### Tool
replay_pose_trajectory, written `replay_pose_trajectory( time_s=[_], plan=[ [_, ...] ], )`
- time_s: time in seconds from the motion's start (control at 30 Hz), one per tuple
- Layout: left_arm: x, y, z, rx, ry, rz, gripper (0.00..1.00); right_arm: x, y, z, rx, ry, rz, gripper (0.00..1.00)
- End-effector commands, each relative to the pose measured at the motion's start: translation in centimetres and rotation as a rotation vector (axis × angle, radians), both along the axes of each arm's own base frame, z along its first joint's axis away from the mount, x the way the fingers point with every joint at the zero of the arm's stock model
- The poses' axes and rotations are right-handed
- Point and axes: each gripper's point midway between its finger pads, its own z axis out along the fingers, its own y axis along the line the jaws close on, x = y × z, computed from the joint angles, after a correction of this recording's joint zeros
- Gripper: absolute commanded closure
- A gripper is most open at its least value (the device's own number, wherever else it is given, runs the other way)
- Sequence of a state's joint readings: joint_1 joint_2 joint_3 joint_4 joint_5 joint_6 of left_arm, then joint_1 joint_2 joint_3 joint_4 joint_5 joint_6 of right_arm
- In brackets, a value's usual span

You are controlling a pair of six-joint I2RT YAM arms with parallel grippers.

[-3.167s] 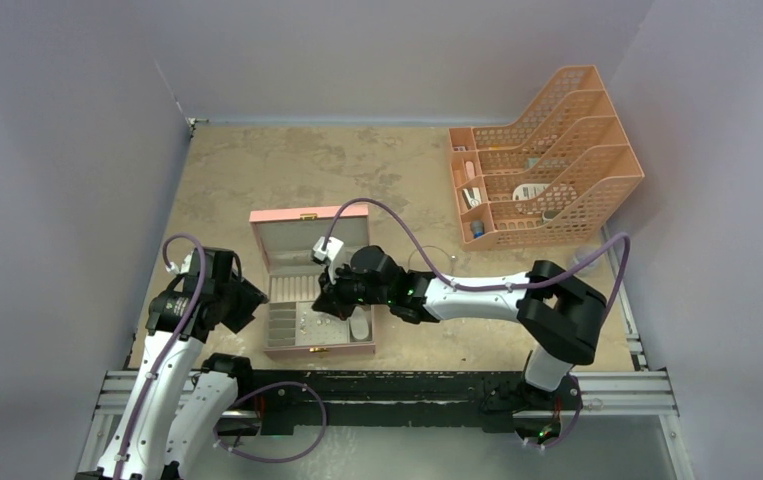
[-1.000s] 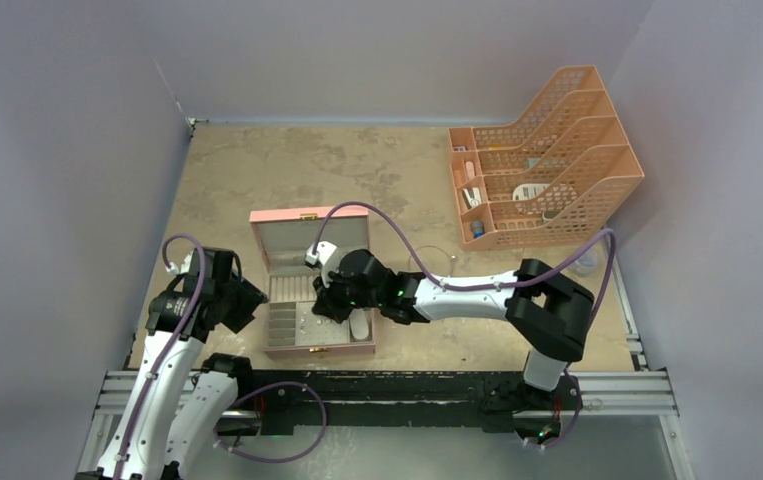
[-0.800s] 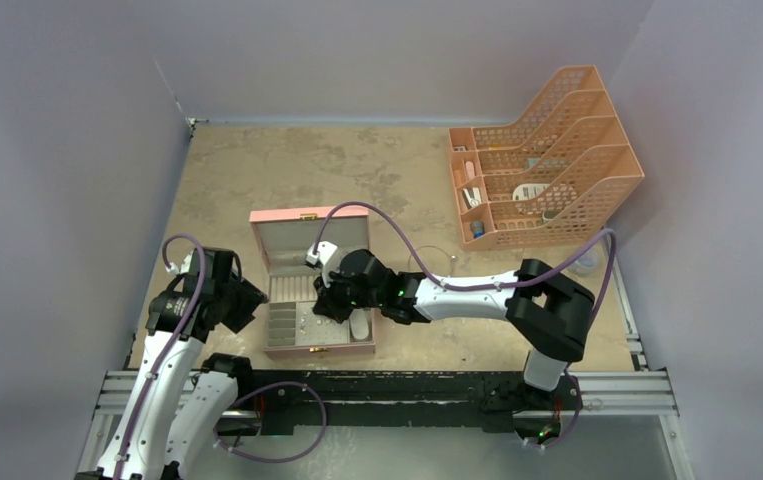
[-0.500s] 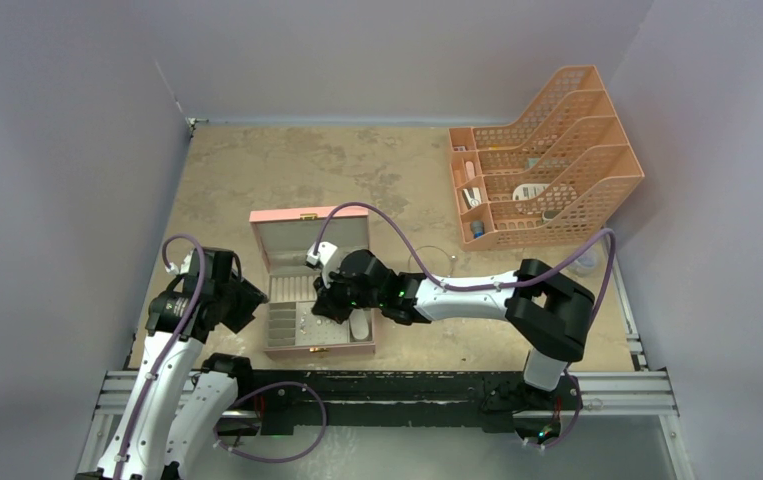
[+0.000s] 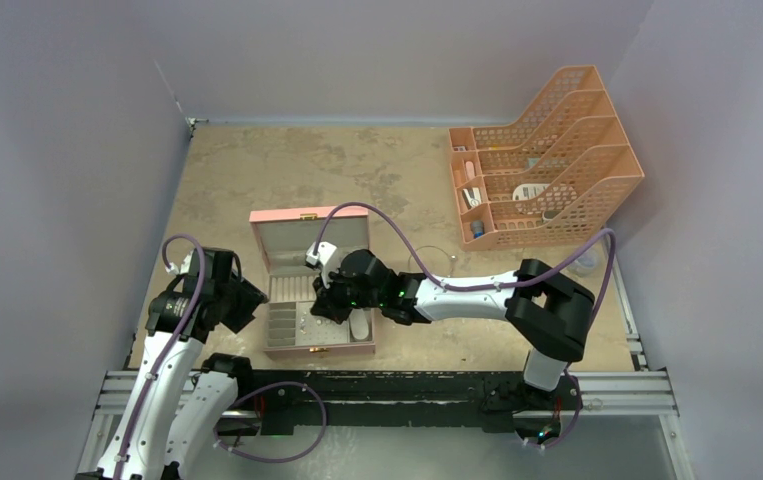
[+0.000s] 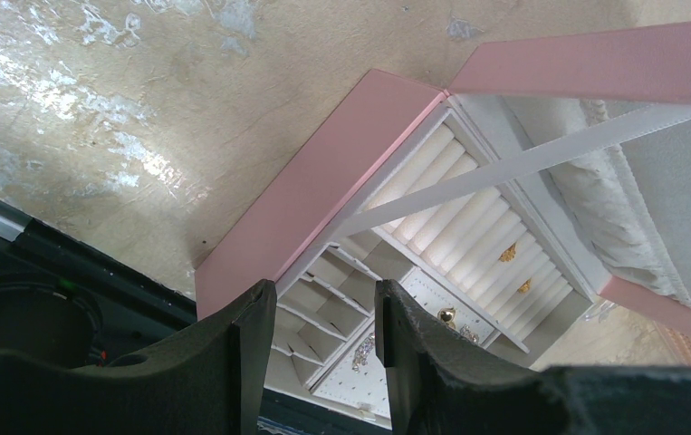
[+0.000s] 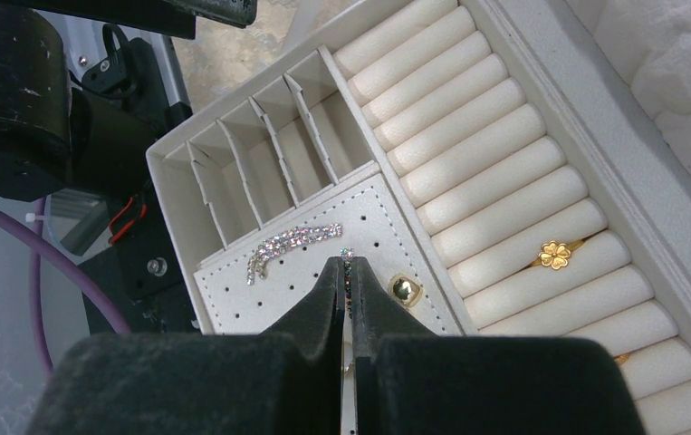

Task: Organize the mixed jewelry
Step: Place the jewelry in the jewelry box.

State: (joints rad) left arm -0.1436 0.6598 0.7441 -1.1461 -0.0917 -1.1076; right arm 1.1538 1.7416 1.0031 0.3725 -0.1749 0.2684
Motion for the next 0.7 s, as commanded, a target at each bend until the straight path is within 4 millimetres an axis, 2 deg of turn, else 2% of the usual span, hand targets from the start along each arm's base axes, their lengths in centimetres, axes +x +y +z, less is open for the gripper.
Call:
replay_pose_trajectory(
  time_s=[0.0,0.47,0.67],
  plan=[
    [0.6,0.1,1.1,-0.001,-0.043,0.012,0.56,-0.1,0.6,1.1,0.033,-0.018,0.009,1.00],
    [0.6,0.1,1.1,0.000,-0.044,0.013,0.56,0.5,0.6,0.3,0.007,-0.015,-0.029,1.00],
    [0.6,0.1,1.1,0.000,-0.043,0.013,0.56,1.0,0.3,0.6,0.014,-0.025,-0.070,1.00]
  ],
)
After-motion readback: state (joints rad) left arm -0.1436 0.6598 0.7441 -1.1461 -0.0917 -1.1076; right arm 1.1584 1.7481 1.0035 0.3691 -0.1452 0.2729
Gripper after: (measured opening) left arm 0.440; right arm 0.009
